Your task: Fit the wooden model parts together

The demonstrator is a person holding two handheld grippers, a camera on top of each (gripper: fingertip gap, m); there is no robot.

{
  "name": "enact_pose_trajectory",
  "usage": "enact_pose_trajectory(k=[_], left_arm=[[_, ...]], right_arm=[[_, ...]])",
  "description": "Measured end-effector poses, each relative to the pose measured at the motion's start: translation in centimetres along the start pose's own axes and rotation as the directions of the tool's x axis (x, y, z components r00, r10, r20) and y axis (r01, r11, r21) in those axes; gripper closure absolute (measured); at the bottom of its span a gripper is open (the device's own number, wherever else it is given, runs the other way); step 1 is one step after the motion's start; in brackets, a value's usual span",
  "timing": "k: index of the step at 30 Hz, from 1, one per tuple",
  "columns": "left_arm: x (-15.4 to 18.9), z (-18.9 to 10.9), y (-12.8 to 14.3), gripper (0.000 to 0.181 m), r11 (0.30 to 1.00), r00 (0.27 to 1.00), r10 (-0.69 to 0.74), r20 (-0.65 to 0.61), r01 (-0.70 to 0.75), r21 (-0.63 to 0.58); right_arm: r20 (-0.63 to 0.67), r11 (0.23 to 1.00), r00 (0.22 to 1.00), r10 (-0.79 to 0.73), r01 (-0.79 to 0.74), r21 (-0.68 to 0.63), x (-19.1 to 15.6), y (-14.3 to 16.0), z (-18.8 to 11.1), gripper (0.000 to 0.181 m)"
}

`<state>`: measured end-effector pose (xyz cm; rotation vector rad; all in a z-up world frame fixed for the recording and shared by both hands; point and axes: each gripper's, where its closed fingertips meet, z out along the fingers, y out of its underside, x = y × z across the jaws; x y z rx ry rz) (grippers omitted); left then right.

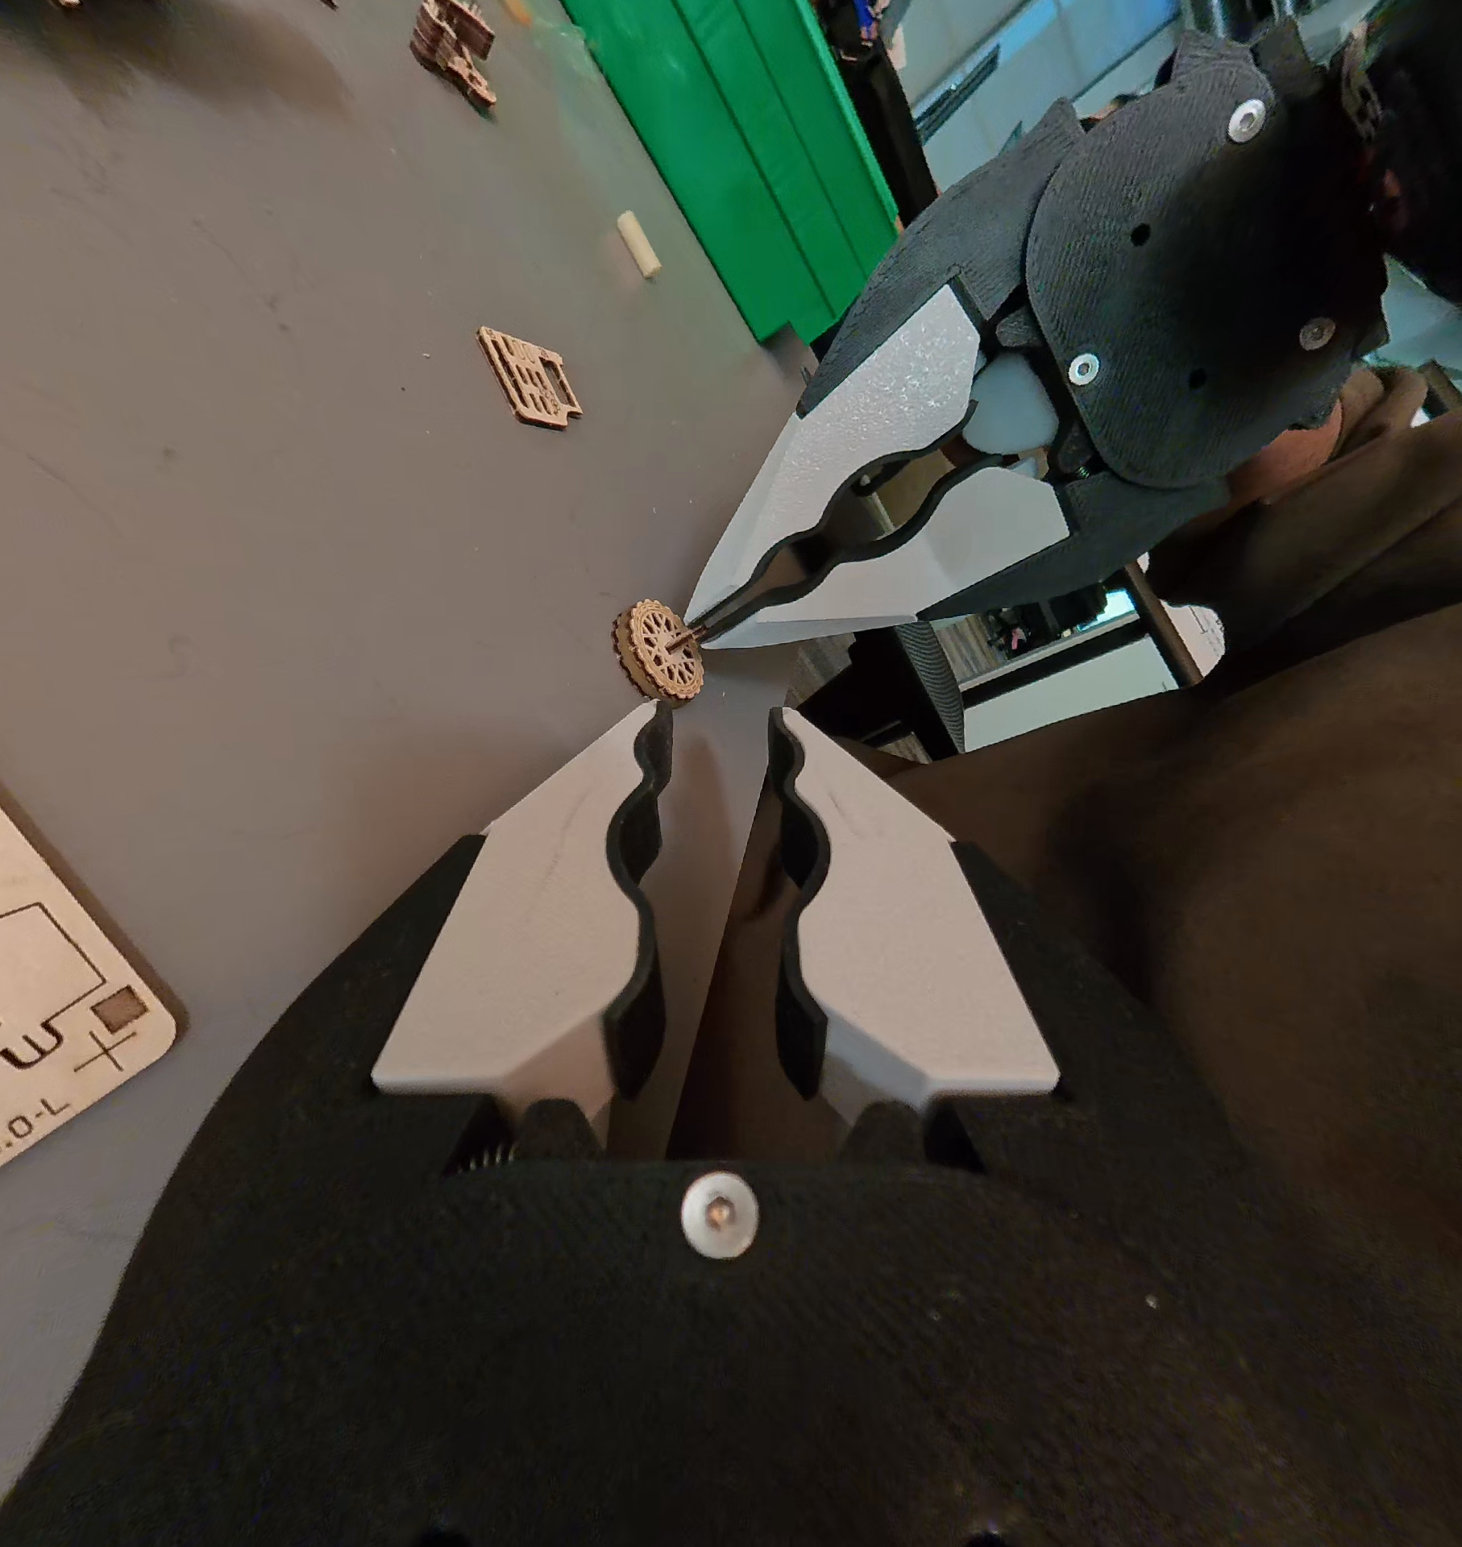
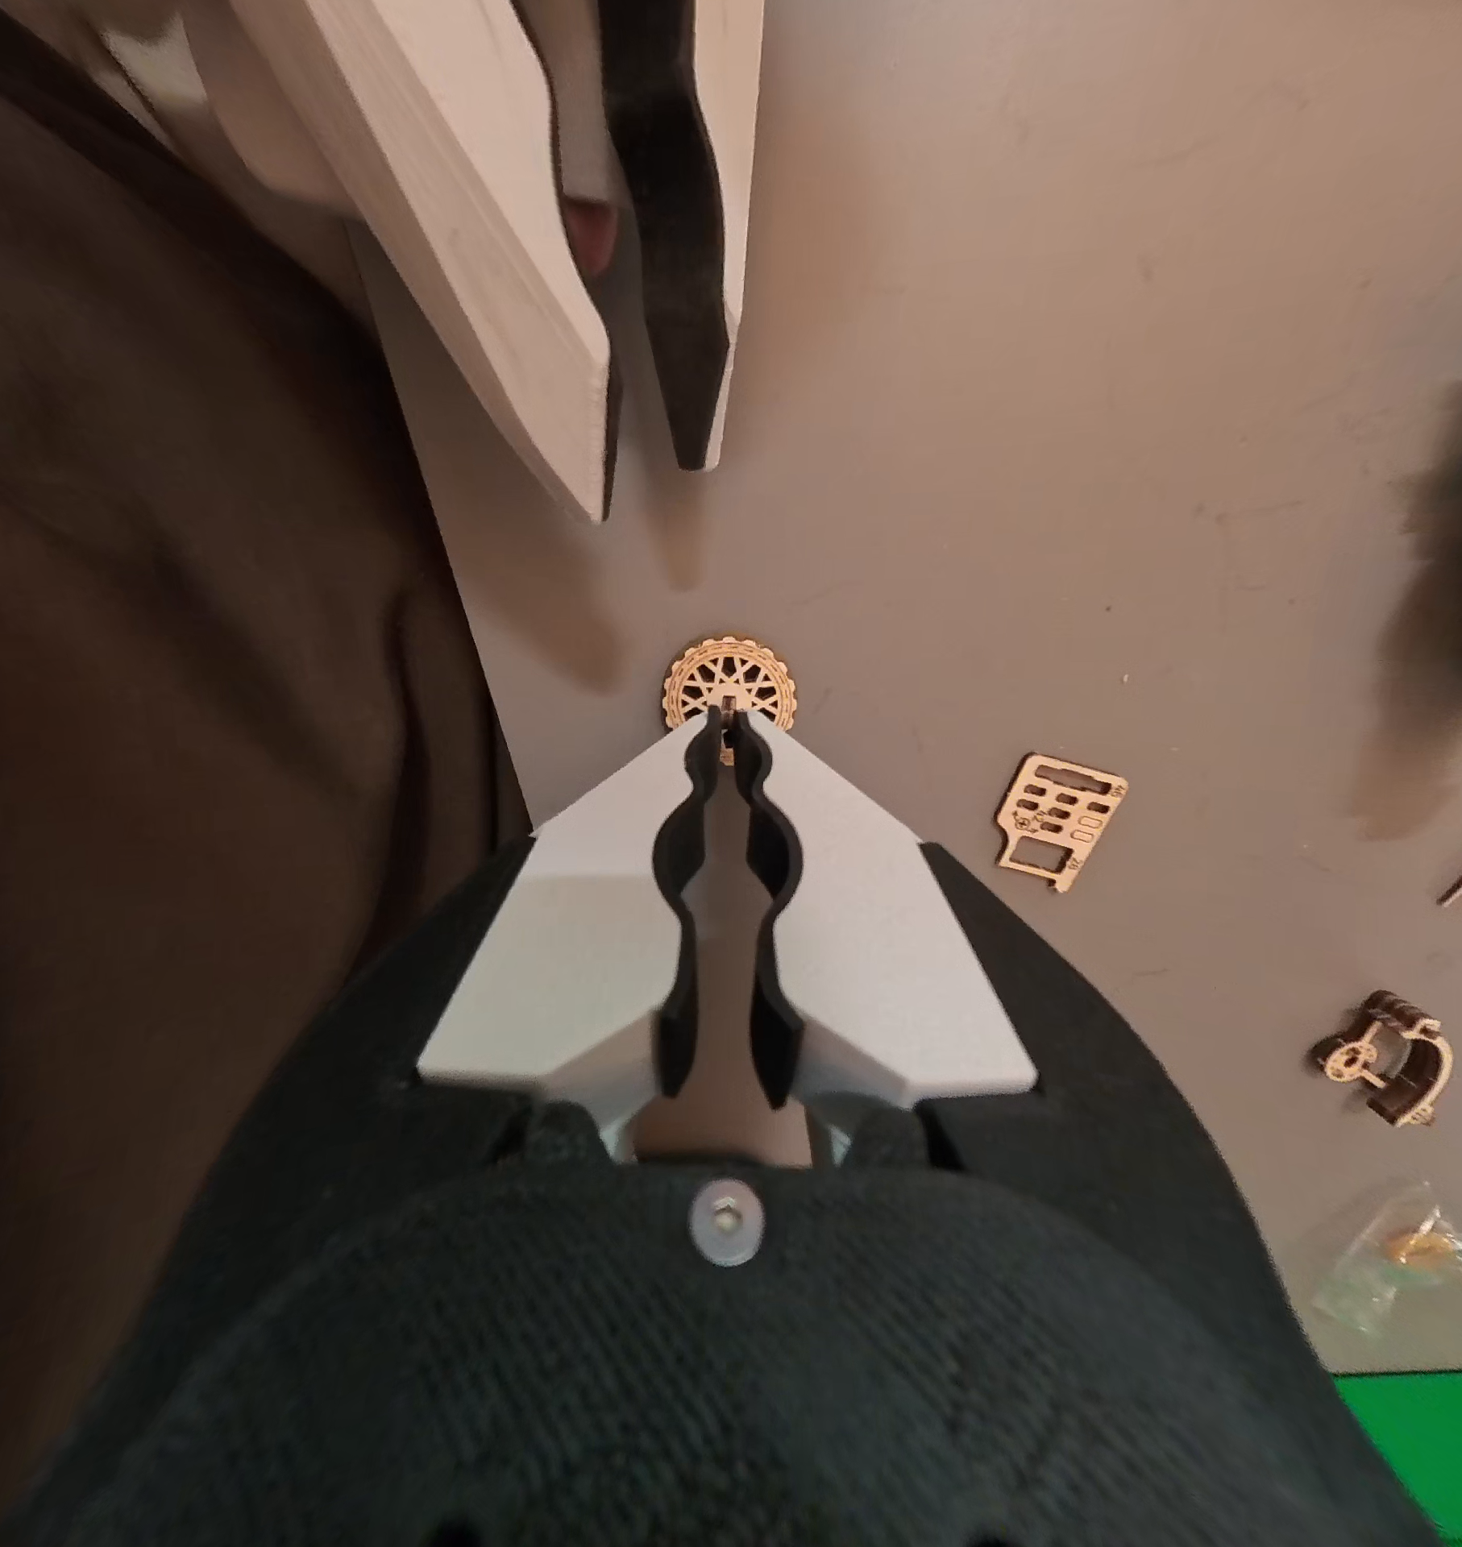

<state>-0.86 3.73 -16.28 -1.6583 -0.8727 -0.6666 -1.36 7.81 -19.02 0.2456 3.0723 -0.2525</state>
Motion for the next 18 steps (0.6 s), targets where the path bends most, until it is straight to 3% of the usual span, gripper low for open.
enact_pose_trajectory(k=[13,18], left_arm=[[0.04,-0.02,0.09,0.16,1.0,1.0,0.01,0.004,-0.01,-0.003],[-0.04,-0.2,-0.13,0.16,1.0,1.0,0.01,0.008,-0.01,0.011]], right_arm=[[-0.003,1.0,1.0,-0.01,0.01,0.006,0.05,0.2,0.44,0.179],[0.07,0.986,0.992,0.102,-0.11,0.123,0.36,0.03,0.16,0.18]])
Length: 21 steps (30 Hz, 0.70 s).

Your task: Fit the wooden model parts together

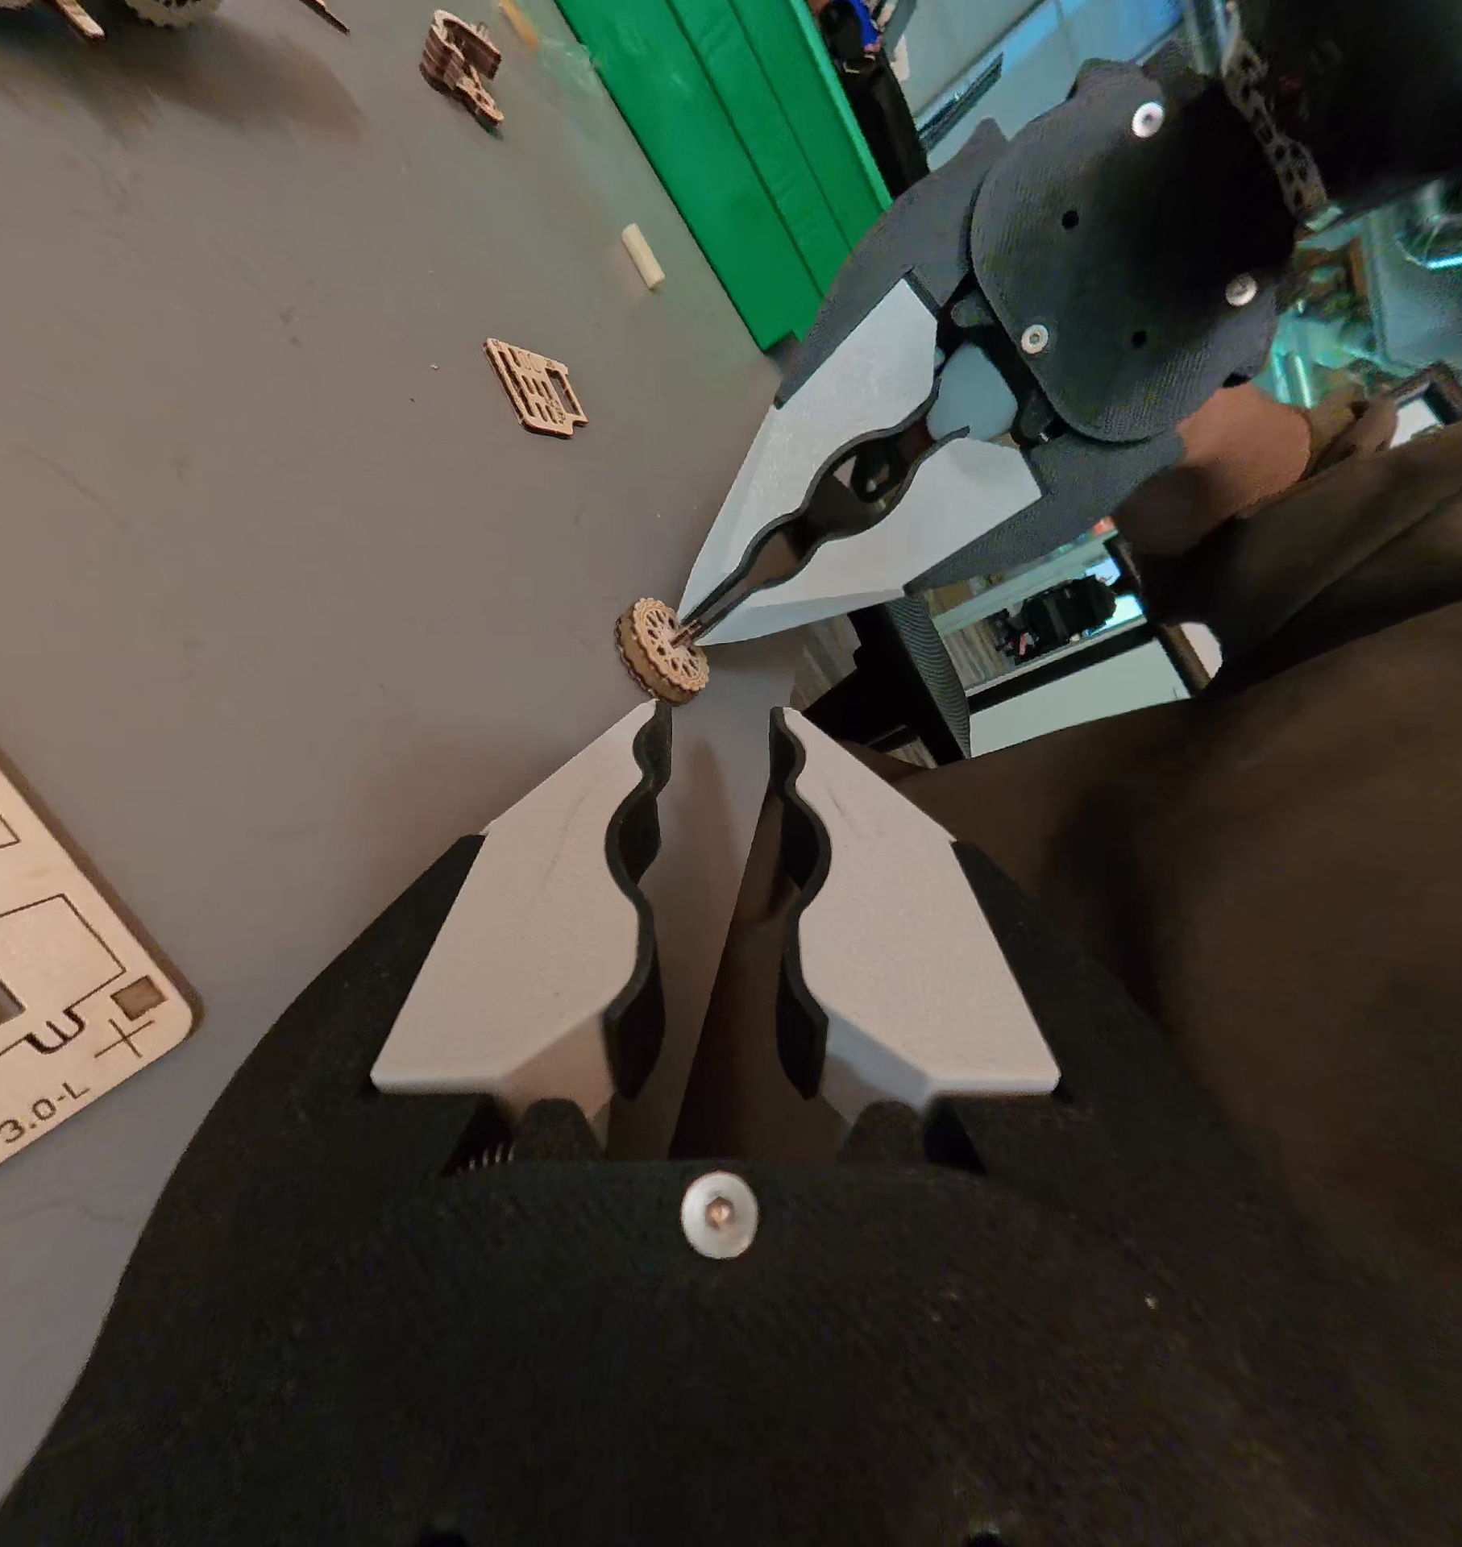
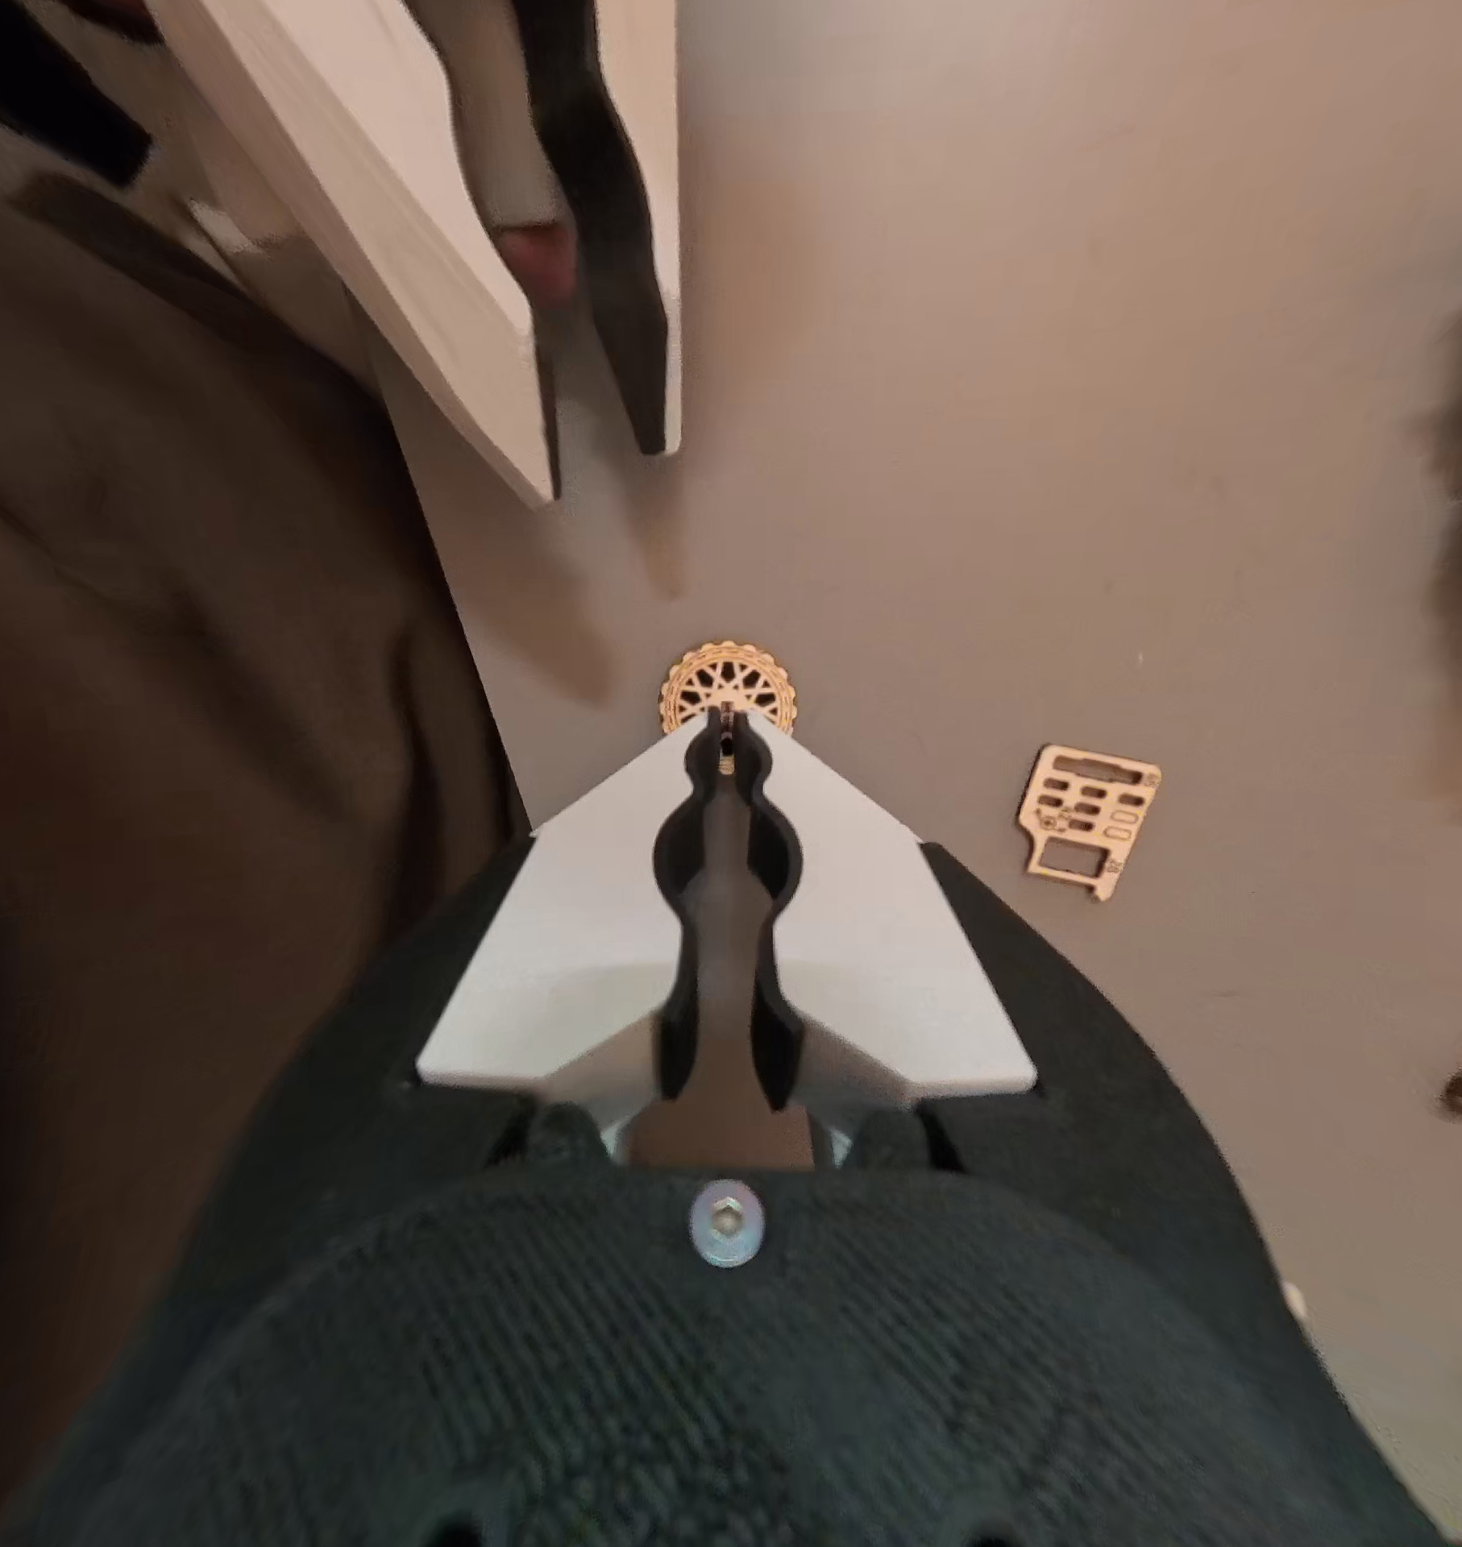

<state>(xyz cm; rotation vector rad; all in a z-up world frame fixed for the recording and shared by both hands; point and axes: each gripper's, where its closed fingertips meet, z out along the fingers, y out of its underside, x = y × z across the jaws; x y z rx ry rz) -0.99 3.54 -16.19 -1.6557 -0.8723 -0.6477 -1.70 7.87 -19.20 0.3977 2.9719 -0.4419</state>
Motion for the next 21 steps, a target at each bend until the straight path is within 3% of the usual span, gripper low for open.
enact_pose_trajectory(k=[7,21], left_arm=[[-0.1,-0.3,-0.7,0.157,0.999,1.0,0.002,0.004,-0.003,0.039],[-0.2,0.1,-0.6,0.156,1.0,1.0,0.003,0.012,-0.003,0.03]], right_arm=[[0.046,0.975,0.994,0.1,-0.107,0.193,0.7,-1.0,-1.2,0.18],[0.179,0.909,0.966,0.188,-0.24,0.341,0.4,-0.7,-3.0,0.18]])
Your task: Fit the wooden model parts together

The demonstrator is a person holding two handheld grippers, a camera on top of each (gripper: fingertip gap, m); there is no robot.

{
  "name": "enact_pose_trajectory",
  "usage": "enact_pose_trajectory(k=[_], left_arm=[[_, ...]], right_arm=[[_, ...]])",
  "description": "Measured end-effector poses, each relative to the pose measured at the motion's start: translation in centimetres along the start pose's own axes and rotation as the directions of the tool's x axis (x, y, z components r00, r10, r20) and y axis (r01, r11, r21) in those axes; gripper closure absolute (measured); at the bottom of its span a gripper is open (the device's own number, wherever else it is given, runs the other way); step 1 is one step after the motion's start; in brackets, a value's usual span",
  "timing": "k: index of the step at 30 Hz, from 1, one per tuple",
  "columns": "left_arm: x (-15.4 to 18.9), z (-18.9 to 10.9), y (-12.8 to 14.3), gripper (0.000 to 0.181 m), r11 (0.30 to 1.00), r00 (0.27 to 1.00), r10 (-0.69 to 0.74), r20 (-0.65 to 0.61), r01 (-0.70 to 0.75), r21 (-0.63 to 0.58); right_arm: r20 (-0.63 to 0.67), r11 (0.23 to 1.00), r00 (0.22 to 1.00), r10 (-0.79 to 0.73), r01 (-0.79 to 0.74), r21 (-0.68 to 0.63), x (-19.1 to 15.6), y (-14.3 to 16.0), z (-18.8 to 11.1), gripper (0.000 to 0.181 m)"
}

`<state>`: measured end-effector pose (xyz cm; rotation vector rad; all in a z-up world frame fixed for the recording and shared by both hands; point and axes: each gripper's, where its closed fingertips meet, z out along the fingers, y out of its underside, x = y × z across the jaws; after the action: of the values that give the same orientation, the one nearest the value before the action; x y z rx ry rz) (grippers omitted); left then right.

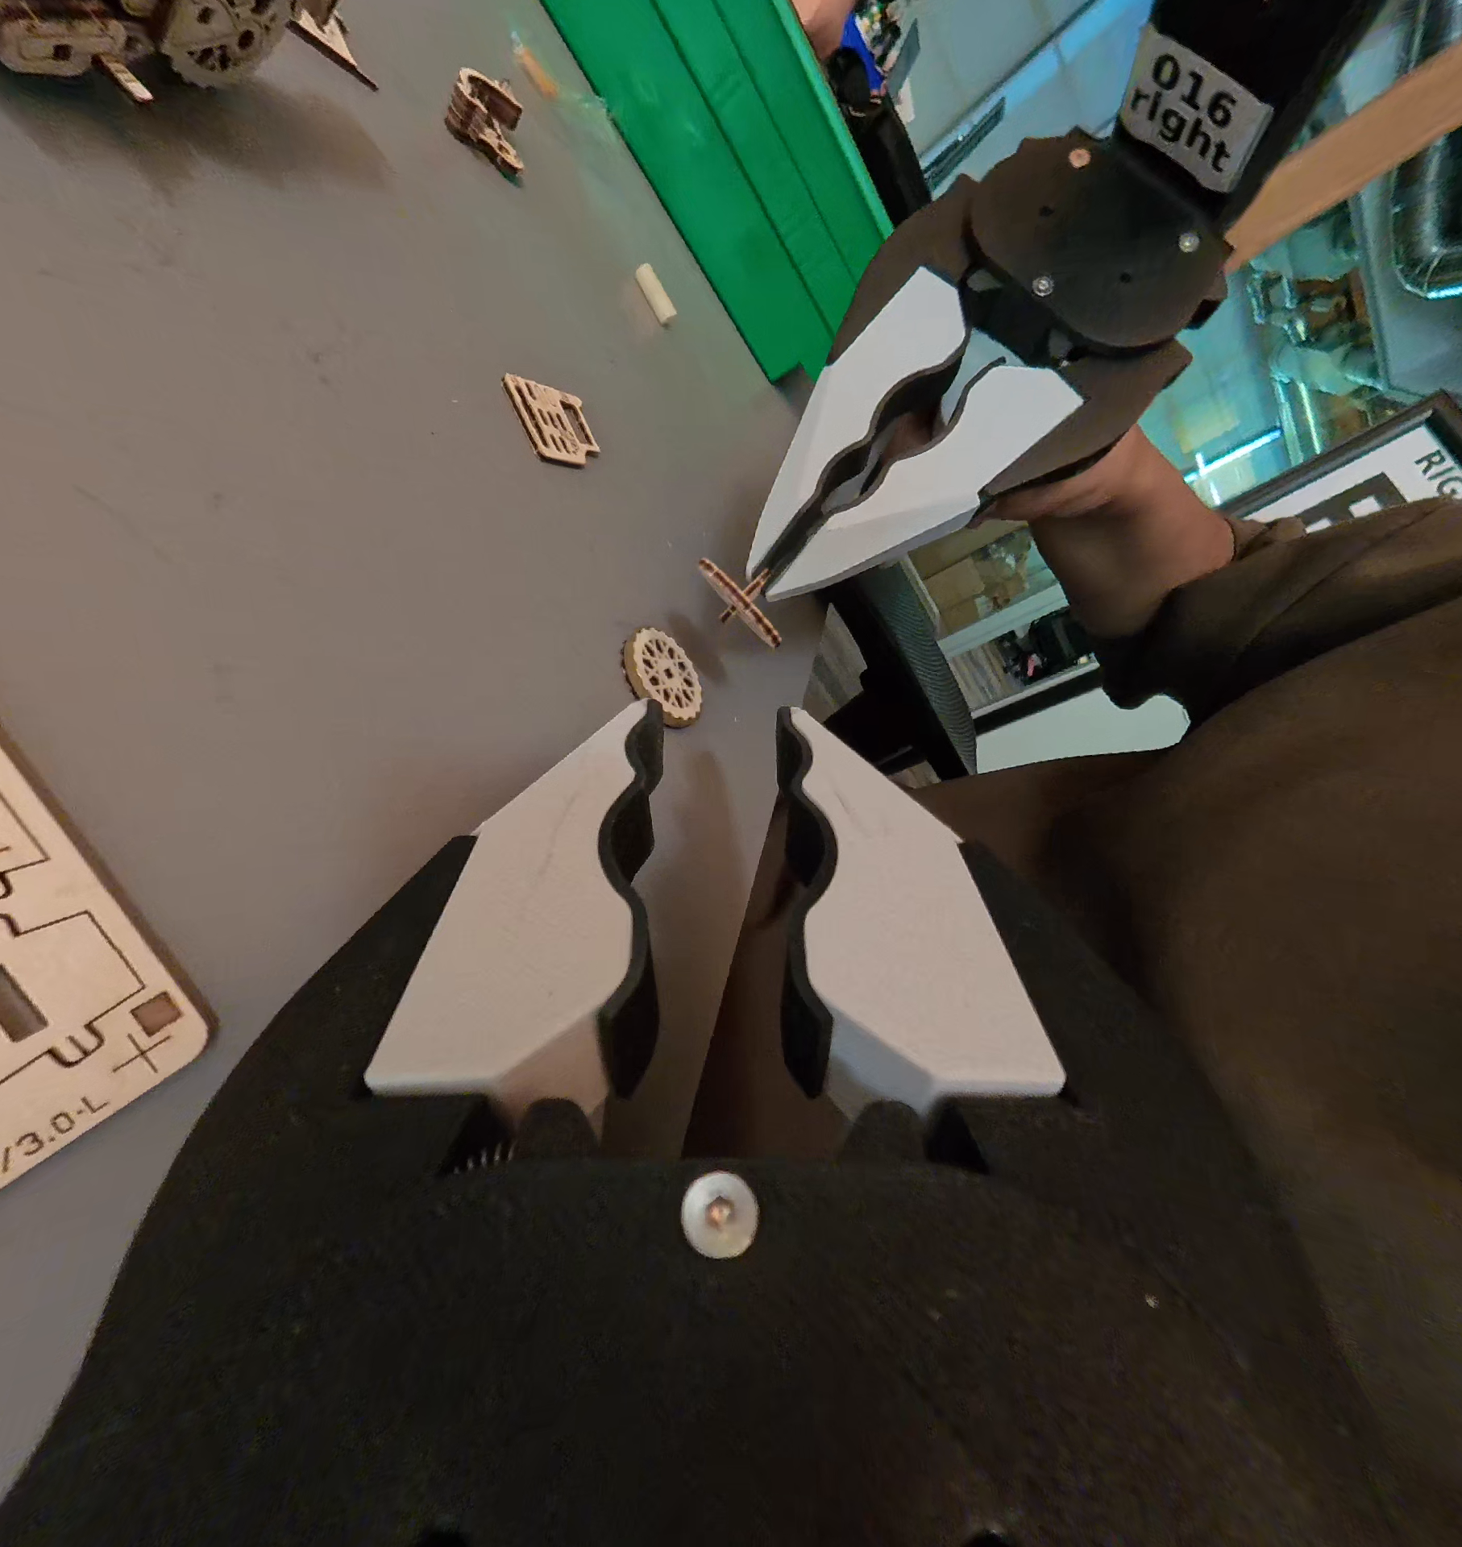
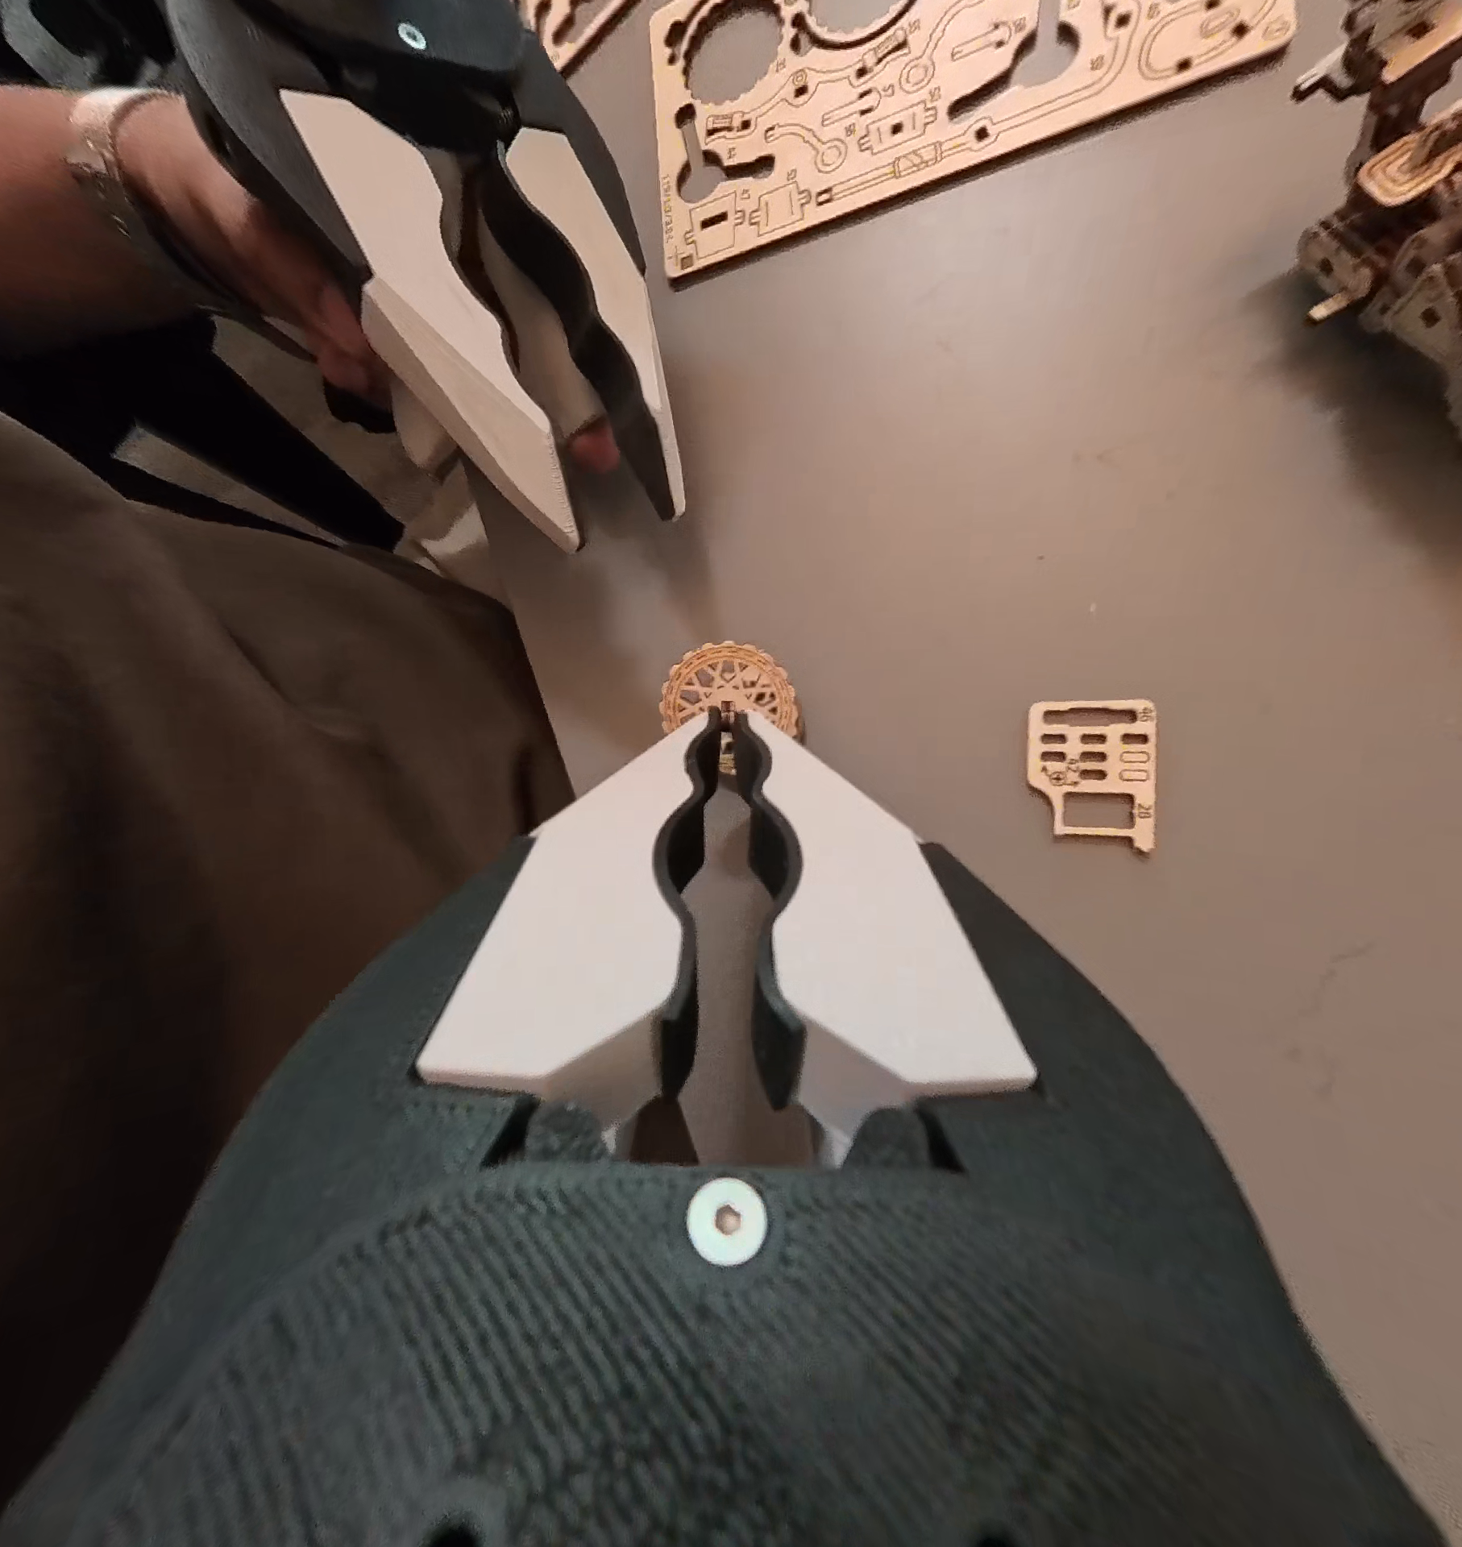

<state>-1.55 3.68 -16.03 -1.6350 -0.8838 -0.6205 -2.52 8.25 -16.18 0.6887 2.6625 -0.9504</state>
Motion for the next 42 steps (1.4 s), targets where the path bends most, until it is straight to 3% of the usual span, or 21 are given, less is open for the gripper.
enact_pose_trajectory(k=[13,26,35,42], left_arm=[[0.2,0.2,0.6,0.157,0.999,1.0,0.024,0.013,-0.023,-0.024],[0.9,-0.1,1.0,0.157,0.999,1.0,-0.001,-0.019,0.0,-0.033],[0.2,-0.7,0.0,0.158,0.998,0.998,-0.059,-0.022,0.06,0.013],[0.0,-0.8,-0.4,0.157,0.999,0.999,-0.048,-0.005,0.048,0.02]], right_arm=[[-0.097,0.959,0.979,-0.182,0.155,-0.236,0.0,1.3,2.1,0.18],[-0.136,0.895,0.957,-0.254,0.18,-0.408,-0.1,1.5,2.5,0.18],[-0.116,0.914,0.969,-0.218,0.162,-0.371,0.3,1.7,2.1,0.18],[-0.034,0.97,0.996,-0.085,0.075,-0.23,0.4,1.0,1.2,0.18]])
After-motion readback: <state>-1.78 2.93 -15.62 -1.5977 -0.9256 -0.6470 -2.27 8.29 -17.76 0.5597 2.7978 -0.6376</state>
